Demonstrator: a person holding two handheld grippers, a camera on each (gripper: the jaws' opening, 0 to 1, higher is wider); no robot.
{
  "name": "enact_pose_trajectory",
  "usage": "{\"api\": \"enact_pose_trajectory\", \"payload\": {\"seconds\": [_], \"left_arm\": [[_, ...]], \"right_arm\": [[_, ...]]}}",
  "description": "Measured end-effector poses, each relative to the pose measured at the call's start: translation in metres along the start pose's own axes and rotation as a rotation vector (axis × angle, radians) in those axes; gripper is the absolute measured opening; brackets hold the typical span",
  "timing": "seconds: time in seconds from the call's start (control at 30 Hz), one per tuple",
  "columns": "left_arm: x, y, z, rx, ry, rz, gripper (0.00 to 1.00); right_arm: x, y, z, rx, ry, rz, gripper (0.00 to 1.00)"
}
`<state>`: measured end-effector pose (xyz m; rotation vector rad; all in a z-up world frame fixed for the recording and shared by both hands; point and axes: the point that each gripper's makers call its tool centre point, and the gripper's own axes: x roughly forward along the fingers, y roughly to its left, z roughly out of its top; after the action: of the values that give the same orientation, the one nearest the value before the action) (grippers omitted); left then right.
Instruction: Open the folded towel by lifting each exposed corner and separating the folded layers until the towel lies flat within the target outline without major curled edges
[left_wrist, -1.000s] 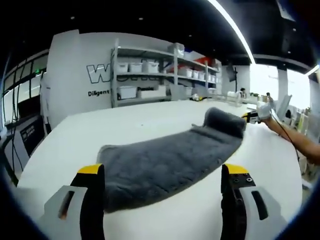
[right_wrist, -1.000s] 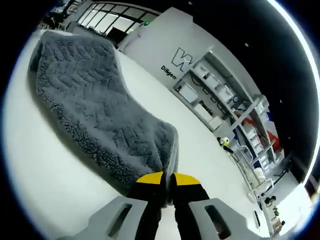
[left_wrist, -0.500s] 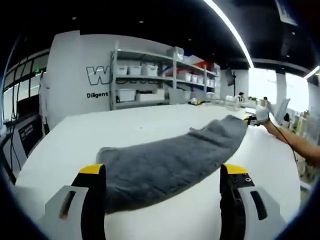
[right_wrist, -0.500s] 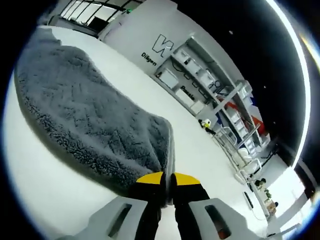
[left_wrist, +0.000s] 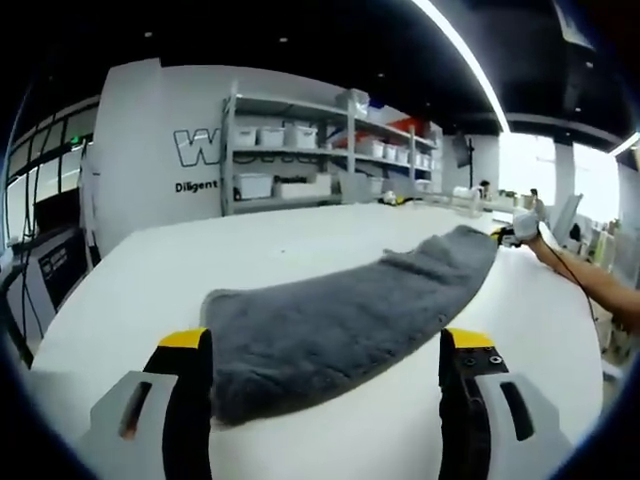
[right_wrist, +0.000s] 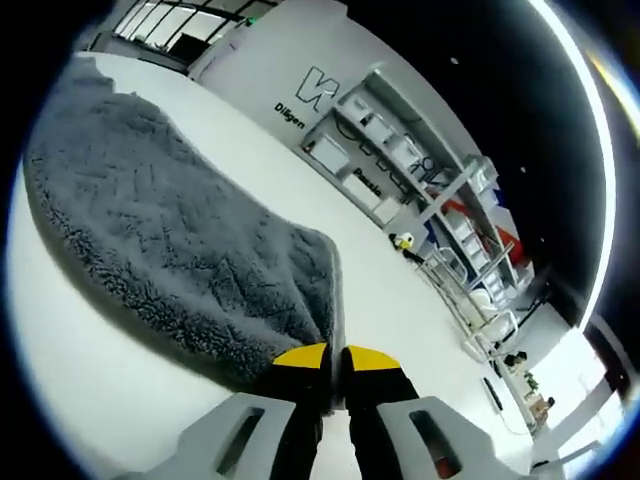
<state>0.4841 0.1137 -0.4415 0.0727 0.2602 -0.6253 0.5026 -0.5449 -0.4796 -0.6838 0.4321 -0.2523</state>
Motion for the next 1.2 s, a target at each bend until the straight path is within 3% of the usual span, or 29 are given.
{"api": "enact_pose_trajectory", "payload": {"seconds": [0.2, 0.27, 0.4, 0.47, 0.53, 0.6, 0.73, 0.83, 0.9, 0.93, 1.03, 1.2], "left_arm": [[-0.003, 0.006, 0.000, -0.018, -0.008, 0.027, 0.88], [-0.002, 0.008, -0.002, -0.011, -0.001, 0.038, 0.87], [-0.001, 0.007, -0.001, -0.020, -0.006, 0.030, 0.88], [-0.002, 0.007, 0.002, -0.016, -0.017, 0.030, 0.88], [-0.002, 0.007, 0.002, -0.009, -0.015, 0.034, 0.89], [-0.002, 0.008, 0.002, -0.016, -0.017, 0.035, 0.89], [-0.001, 0.009, 0.002, -0.034, -0.020, 0.038, 0.90], [0.000, 0.012, 0.002, -0.039, -0.023, 0.058, 0.90], [0.002, 0.004, -0.001, -0.078, -0.009, 0.018, 0.90], [0.003, 0.004, -0.001, -0.073, -0.011, 0.016, 0.90], [0.002, 0.009, 0.002, -0.061, -0.020, 0.046, 0.90], [0.005, 0.024, 0.009, -0.062, -0.011, 0.074, 0.90]], "right_arm": [[-0.008, -0.002, -0.010, 0.034, 0.026, -0.032, 0.02], [-0.004, -0.005, -0.007, 0.109, 0.026, -0.021, 0.05], [-0.018, -0.022, -0.021, 0.233, 0.087, -0.099, 0.31], [-0.025, -0.022, -0.022, 0.320, 0.097, -0.068, 0.38], [-0.032, -0.029, -0.016, 0.429, 0.048, -0.067, 0.50], [-0.040, -0.037, -0.010, 0.468, 0.009, -0.072, 0.60], [-0.054, -0.035, 0.003, 0.492, -0.022, -0.033, 0.73], [-0.058, -0.016, 0.022, 0.456, -0.063, 0.073, 0.92], [-0.061, 0.000, 0.044, 0.425, -0.126, 0.147, 0.96], [-0.062, 0.005, 0.048, 0.388, -0.126, 0.167, 1.00], [-0.067, 0.017, 0.056, 0.319, -0.119, 0.208, 0.99], [-0.075, 0.033, 0.074, 0.362, -0.187, 0.311, 0.99]]}}
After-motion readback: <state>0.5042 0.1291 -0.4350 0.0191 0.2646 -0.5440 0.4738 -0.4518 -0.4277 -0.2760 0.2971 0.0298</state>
